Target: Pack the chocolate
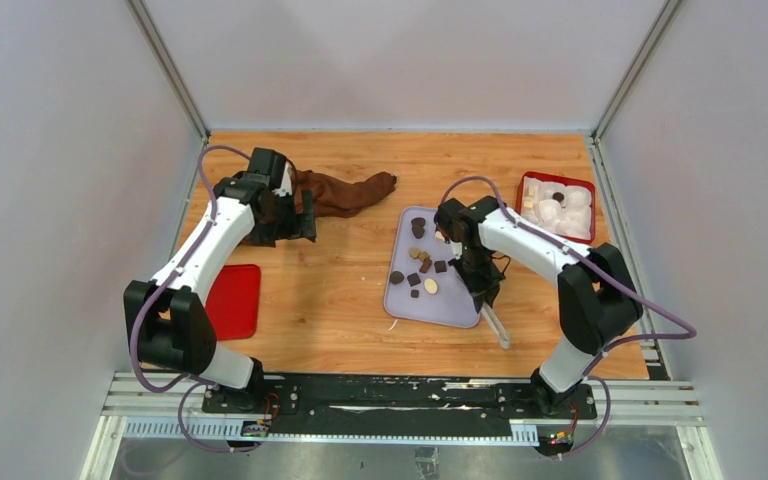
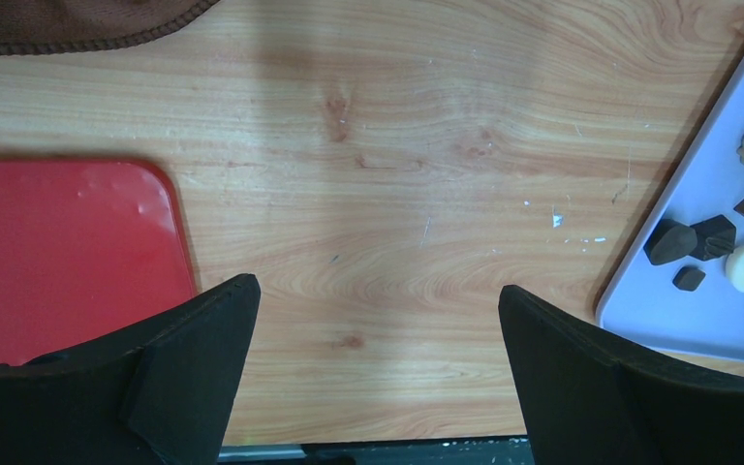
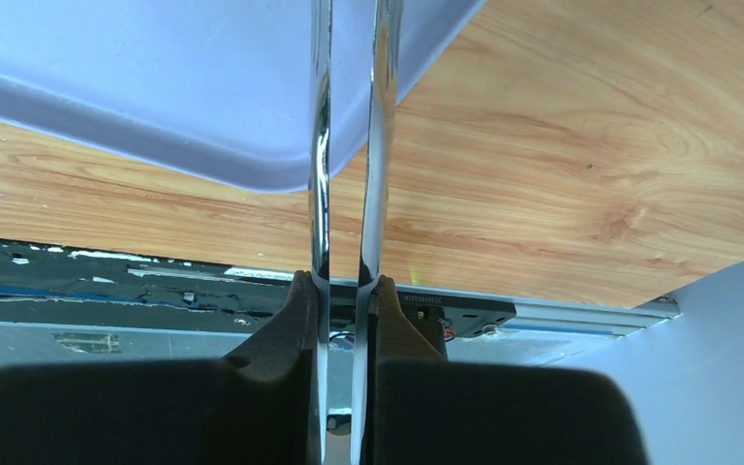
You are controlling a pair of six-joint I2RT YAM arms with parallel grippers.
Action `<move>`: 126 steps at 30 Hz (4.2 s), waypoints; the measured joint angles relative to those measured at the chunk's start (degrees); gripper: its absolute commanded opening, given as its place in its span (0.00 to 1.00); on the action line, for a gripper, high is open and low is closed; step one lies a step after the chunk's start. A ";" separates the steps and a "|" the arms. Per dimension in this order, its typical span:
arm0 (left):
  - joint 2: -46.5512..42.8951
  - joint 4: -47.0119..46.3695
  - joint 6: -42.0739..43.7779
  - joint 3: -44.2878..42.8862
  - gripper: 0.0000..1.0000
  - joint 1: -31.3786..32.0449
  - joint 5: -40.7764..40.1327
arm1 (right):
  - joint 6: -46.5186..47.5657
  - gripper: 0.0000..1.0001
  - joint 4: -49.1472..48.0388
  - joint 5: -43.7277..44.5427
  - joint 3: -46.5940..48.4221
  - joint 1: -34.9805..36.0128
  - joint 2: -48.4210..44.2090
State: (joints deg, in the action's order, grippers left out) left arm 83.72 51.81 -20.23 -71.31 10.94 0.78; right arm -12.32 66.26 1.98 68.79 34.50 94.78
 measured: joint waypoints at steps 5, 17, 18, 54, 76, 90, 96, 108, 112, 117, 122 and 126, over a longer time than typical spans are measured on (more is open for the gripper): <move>0.00 0.00 -0.02 0.00 1.00 0.00 0.00 | -0.04 0.00 1.55 1.31 3.34 0.00 -0.37; 0.48 0.00 0.11 -0.11 1.00 0.00 -1.03 | 0.28 0.00 2.45 2.82 13.33 -19.63 -6.88; 0.74 0.04 0.13 -0.26 1.00 0.00 -1.05 | 0.31 0.00 2.34 3.06 13.70 -22.23 -6.91; 4.04 -0.02 1.60 -3.82 1.00 0.00 -2.34 | 3.41 0.31 -5.20 4.94 25.46 -40.30 15.45; 4.74 0.00 2.54 -4.13 1.00 0.00 -2.78 | 3.65 0.39 -5.22 4.96 25.44 -40.30 15.45; 4.72 0.00 2.71 -4.13 1.00 0.00 -2.99 | 4.22 0.41 -5.27 4.94 25.44 -40.30 15.47; 4.72 0.04 2.71 -4.13 1.00 0.00 -2.99 | 4.37 0.42 -5.27 4.92 25.44 -40.30 15.87; 4.72 0.26 2.69 -4.28 1.00 0.00 -2.97 | 4.48 0.38 -5.44 4.50 25.44 -40.30 15.98; 4.72 0.44 2.69 -4.35 1.00 0.00 -2.97 | 4.52 0.35 -5.44 3.74 25.44 -40.30 15.82; 4.72 0.57 2.67 -4.35 1.00 0.00 -2.95 | 4.52 0.35 -5.84 0.87 24.00 -39.74 11.91; 4.72 0.57 2.62 -4.35 1.00 0.00 -2.93 | 4.63 0.31 -5.79 -2.43 20.76 -34.34 3.50; 4.72 0.59 2.40 -4.39 1.00 0.00 -2.95 | 4.68 0.29 -5.22 -5.09 17.00 -24.70 -0.35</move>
State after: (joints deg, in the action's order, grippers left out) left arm 88.44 52.40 -17.82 -75.70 10.94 -2.17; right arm -7.64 61.04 -3.11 85.80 9.80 94.43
